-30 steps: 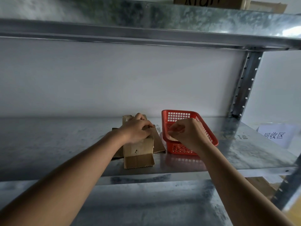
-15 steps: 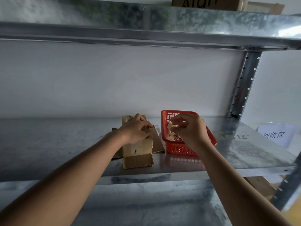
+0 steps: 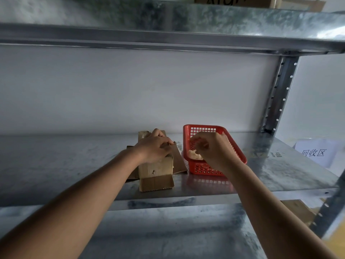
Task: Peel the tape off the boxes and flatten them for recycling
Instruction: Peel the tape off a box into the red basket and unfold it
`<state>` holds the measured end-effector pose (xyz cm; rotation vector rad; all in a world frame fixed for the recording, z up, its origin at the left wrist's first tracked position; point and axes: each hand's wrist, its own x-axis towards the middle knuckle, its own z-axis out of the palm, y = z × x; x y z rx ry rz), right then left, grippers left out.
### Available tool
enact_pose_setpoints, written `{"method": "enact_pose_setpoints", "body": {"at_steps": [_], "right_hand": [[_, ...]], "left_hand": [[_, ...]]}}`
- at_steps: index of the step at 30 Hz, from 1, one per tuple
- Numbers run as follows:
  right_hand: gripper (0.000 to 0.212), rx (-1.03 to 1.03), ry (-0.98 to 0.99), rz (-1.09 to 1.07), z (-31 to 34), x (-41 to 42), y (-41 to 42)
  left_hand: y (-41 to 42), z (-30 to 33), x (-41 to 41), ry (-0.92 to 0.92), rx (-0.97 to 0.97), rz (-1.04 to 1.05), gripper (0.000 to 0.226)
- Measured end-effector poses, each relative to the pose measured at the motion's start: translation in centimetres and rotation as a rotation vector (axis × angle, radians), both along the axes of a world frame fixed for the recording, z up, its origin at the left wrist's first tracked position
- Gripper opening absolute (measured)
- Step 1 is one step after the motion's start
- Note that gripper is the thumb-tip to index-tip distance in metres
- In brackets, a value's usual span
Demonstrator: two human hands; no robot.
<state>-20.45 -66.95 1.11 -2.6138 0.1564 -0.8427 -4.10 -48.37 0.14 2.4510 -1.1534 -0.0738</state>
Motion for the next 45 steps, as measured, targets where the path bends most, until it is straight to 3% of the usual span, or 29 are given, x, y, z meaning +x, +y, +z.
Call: {"method": "enact_pose_setpoints", "body": {"at_steps": [5, 9, 19, 27, 32, 37, 40, 45], "right_hand": [[0.027, -0.098, -0.133, -0.05, 0.6, -0.3, 0.1], [0.022, -0.086, -0.15, -0.022, 0.5, 0.3, 0.3], [0.029, -0.251, 0.064, 0.226, -0.3, 3.2, 4.5], [0.023, -0.219, 0.191, 0.245, 0.2, 4.5, 6.6], [0.016, -0.188, 0.073, 0.164, -1.1, 4.9, 7.8], [0.019, -0.05, -0.065, 0.13, -3.1, 5.0, 9.8], [0.012, 0.122, -0.092, 0.133, -3.4, 4.8, 10.7], [0.017, 0.416, -0.002, 0.077, -3.3, 4.5, 11.7]], "left_hand": [[0.0, 0.2, -0.4, -0.038, 0.047, 0.007, 0.057], [0.0, 0.2, -0.2, -0.055, 0.06, 0.003, 0.042], [2.4, 0.9, 0.8, 0.057, -0.105, -0.031, 0.039], [5.3, 2.3, -1.0, -0.124, 0.094, -0.035, 0.039], [8.1, 2.1, -1.1, -0.265, 0.178, 0.031, 0.032], [10.3, 1.6, -1.1, -0.341, 0.176, 0.066, 0.038], [11.2, 1.1, -0.9, -0.374, 0.175, 0.081, 0.053], [12.5, 0.3, 0.1, -0.2, 0.12, 0.046, 0.065]]}}
